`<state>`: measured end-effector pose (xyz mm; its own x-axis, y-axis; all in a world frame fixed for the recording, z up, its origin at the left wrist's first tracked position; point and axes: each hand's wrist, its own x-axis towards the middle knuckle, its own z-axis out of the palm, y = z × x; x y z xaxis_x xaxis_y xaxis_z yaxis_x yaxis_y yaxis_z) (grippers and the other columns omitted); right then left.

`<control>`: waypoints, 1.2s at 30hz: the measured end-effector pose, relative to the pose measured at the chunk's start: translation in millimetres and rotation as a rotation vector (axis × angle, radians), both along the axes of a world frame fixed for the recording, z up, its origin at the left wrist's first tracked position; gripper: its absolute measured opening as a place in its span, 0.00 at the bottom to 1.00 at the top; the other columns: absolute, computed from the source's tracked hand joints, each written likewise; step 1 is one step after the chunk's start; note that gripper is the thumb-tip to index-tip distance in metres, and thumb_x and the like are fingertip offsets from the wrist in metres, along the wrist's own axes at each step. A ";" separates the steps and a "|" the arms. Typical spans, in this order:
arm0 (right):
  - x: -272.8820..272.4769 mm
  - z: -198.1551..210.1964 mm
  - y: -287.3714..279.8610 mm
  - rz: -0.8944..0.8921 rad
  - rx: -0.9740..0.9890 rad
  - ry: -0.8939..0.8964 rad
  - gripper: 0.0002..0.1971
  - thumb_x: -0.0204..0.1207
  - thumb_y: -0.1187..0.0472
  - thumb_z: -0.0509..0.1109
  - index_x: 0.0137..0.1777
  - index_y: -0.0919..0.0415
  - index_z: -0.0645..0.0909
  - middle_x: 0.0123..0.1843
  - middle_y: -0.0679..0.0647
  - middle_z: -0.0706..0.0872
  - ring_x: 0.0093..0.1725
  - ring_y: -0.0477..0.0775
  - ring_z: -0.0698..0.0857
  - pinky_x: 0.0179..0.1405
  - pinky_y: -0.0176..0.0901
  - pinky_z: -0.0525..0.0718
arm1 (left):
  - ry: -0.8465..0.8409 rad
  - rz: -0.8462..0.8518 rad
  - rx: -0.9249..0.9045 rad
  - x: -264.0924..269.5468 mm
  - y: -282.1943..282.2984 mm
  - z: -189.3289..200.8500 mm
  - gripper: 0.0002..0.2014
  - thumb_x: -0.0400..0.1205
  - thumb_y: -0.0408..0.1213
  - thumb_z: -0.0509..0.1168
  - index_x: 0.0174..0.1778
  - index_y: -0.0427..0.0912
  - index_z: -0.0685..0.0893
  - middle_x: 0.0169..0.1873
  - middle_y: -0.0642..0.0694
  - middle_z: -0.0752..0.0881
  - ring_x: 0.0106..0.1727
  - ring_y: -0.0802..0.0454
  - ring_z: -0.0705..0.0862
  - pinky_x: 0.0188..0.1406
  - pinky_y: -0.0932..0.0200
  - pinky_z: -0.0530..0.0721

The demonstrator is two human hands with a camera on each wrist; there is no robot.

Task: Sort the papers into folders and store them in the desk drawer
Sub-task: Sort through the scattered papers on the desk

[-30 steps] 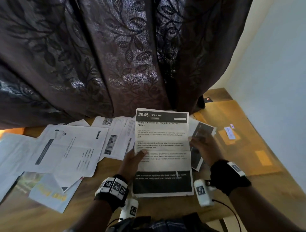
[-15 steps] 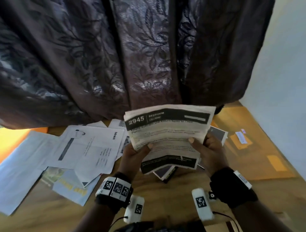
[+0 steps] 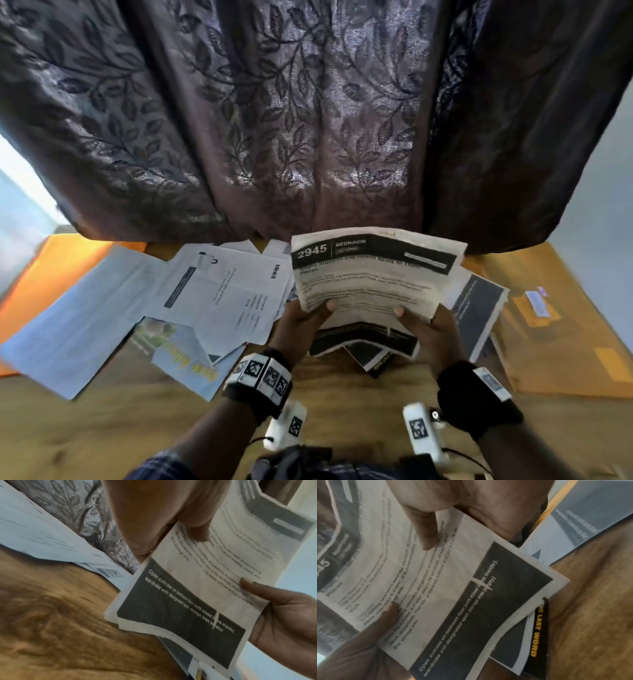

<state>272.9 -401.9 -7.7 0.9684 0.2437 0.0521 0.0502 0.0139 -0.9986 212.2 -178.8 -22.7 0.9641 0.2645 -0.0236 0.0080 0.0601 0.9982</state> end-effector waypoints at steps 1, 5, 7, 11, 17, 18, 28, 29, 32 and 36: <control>-1.1 -3.1 2.8 -0.019 -0.020 0.010 0.14 0.78 0.66 0.73 0.58 0.48 0.86 0.55 0.46 0.93 0.58 0.51 0.90 0.56 0.49 0.87 | 0.004 0.012 0.007 -1.8 3.0 -0.3 0.12 0.84 0.34 0.67 0.63 0.42 0.86 0.58 0.47 0.91 0.63 0.50 0.87 0.65 0.45 0.86; -0.4 -5.1 24.7 0.004 -0.080 0.045 0.13 0.80 0.60 0.71 0.63 0.52 0.85 0.56 0.45 0.92 0.59 0.47 0.89 0.58 0.50 0.86 | 0.035 0.026 -0.021 -12.2 27.1 0.1 0.14 0.84 0.36 0.68 0.64 0.39 0.86 0.58 0.46 0.91 0.62 0.49 0.88 0.62 0.45 0.87; 0.2 -6.2 40.5 0.030 -0.089 0.033 0.12 0.81 0.61 0.70 0.62 0.51 0.85 0.57 0.45 0.92 0.58 0.47 0.89 0.58 0.49 0.86 | 0.056 0.027 -0.037 -19.7 45.1 -0.6 0.12 0.84 0.35 0.68 0.63 0.40 0.87 0.57 0.46 0.91 0.60 0.48 0.89 0.61 0.48 0.87; -11.2 -17.4 82.9 0.107 -0.097 0.095 0.10 0.82 0.66 0.68 0.58 0.54 0.87 0.54 0.48 0.93 0.56 0.50 0.91 0.56 0.48 0.87 | 0.112 0.062 0.025 -46.3 91.2 -11.1 0.11 0.83 0.37 0.70 0.60 0.40 0.88 0.55 0.46 0.92 0.56 0.47 0.91 0.57 0.48 0.89; -16.9 -71.3 125.7 0.022 -0.219 0.209 0.04 0.79 0.66 0.73 0.48 0.58 0.89 0.47 0.55 0.93 0.53 0.62 0.90 0.59 0.56 0.86 | 0.282 0.214 0.108 -89.6 167.1 -28.1 0.04 0.86 0.34 0.66 0.51 0.44 0.86 0.43 0.44 0.93 0.39 0.48 0.91 0.35 0.49 0.88; -16.2 -80.6 129.9 -0.001 -0.262 0.207 0.04 0.79 0.66 0.73 0.47 0.57 0.88 0.47 0.57 0.92 0.53 0.64 0.89 0.59 0.58 0.86 | 0.288 0.251 0.221 -96.2 180.6 -31.5 0.04 0.85 0.33 0.66 0.50 0.45 0.86 0.43 0.45 0.93 0.38 0.49 0.90 0.34 0.50 0.87; -30.9 -97.1 116.8 -0.137 -0.291 0.286 0.05 0.80 0.68 0.70 0.53 0.61 0.85 0.49 0.60 0.89 0.52 0.63 0.87 0.62 0.59 0.84 | 0.355 -0.244 1.553 -76.0 257.1 -36.7 0.31 0.83 0.30 0.60 0.81 0.55 0.64 0.85 0.50 0.59 0.85 0.44 0.60 0.74 0.39 0.73; -31.6 -98.9 111.7 -0.153 -0.293 0.294 0.06 0.80 0.68 0.70 0.53 0.60 0.85 0.49 0.59 0.90 0.53 0.63 0.87 0.63 0.60 0.84 | 0.392 -0.331 1.640 -70.6 263.0 -38.5 0.34 0.83 0.31 0.59 0.84 0.56 0.58 0.87 0.51 0.52 0.87 0.45 0.53 0.78 0.36 0.67; -33.6 -101.5 102.9 -0.163 -0.322 0.311 0.03 0.80 0.65 0.72 0.49 0.57 0.86 0.50 0.58 0.90 0.54 0.63 0.88 0.64 0.63 0.83 | 0.527 -0.526 1.714 -61.0 280.9 -33.5 0.40 0.85 0.36 0.60 0.87 0.55 0.43 0.87 0.53 0.41 0.88 0.49 0.42 0.84 0.32 0.50; -34.6 -102.4 102.6 -0.167 -0.347 0.327 0.04 0.80 0.61 0.73 0.44 0.53 0.85 0.48 0.52 0.91 0.53 0.61 0.88 0.64 0.62 0.84 | 0.478 -0.657 1.675 -47.1 299.8 -23.5 0.41 0.85 0.41 0.63 0.86 0.57 0.43 0.87 0.54 0.47 0.87 0.50 0.53 0.82 0.37 0.61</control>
<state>238.3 -299.3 -110.1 0.9477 0.0331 -0.3173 -0.2930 -0.3031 -0.9068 165.1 121.0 -46.2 0.8995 -0.0697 -0.4313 -0.1184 -0.9891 -0.0870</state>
